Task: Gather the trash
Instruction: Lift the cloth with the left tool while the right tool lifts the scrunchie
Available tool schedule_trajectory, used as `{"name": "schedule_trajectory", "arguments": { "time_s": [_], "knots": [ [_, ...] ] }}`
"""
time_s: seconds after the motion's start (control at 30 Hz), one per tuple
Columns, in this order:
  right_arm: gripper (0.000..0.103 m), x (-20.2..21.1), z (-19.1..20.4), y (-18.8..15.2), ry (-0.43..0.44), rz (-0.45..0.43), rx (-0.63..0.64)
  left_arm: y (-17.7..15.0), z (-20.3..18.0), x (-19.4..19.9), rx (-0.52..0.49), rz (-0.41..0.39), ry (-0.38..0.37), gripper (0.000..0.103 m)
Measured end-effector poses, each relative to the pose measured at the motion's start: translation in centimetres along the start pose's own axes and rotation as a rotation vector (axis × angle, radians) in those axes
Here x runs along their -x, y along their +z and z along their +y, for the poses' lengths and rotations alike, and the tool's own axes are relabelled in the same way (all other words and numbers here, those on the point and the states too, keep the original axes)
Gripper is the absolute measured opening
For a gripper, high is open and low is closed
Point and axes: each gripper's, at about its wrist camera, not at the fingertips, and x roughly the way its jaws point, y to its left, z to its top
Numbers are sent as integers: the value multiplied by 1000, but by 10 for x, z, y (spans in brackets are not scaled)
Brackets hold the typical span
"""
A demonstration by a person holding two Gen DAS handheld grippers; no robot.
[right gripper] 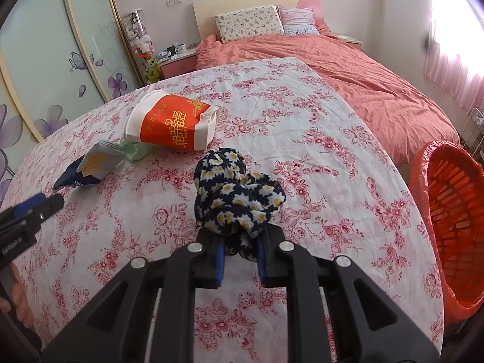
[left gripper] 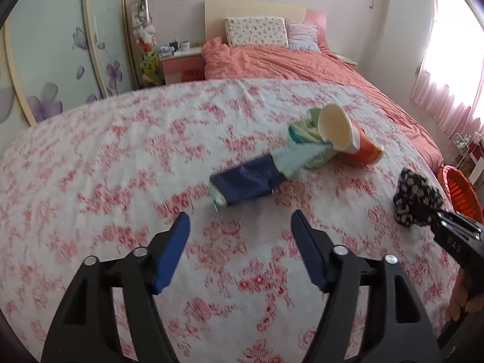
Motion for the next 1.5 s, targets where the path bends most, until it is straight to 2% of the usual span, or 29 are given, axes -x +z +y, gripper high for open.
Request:
{"name": "schedule_trajectory", "arguments": {
  "time_s": [0.1, 0.17, 0.33, 0.43, 0.6, 0.7, 0.87, 0.97, 1.17, 1.5],
  "knots": [
    [17, 0, 0, 1, -1, 3, -3, 14, -7, -6, -36, -8, 17, 86],
    [17, -1, -1, 1, -3, 7, -4, 24, -15, -14, -82, -6, 26, 89],
    [17, -5, -2, 2, -8, 16, -8, 36, -28, -36, -163, 28, 26, 89],
    [17, -7, -1, 4, -9, 18, -8, 39, -31, -48, -174, 54, 23, 89],
    [17, -10, 1, 4, -9, 19, 1, 39, -26, -62, -116, 115, -46, 61],
    [17, -11, -1, 4, -2, 24, -9, 35, -24, -64, -93, 130, -44, 57],
    [20, -15, -2, 6, 4, 36, -24, 30, -22, -64, -62, 139, -42, 56],
    [17, -14, -3, 7, 14, 38, -30, 30, -19, -61, -25, 140, -45, 45],
    [15, -4, -4, 8, 28, 18, -42, 30, -16, -50, 10, 116, -43, 35],
    [15, 24, 0, 12, 37, -39, -39, 31, -8, -25, 54, 75, -35, 32]
  ]
}}
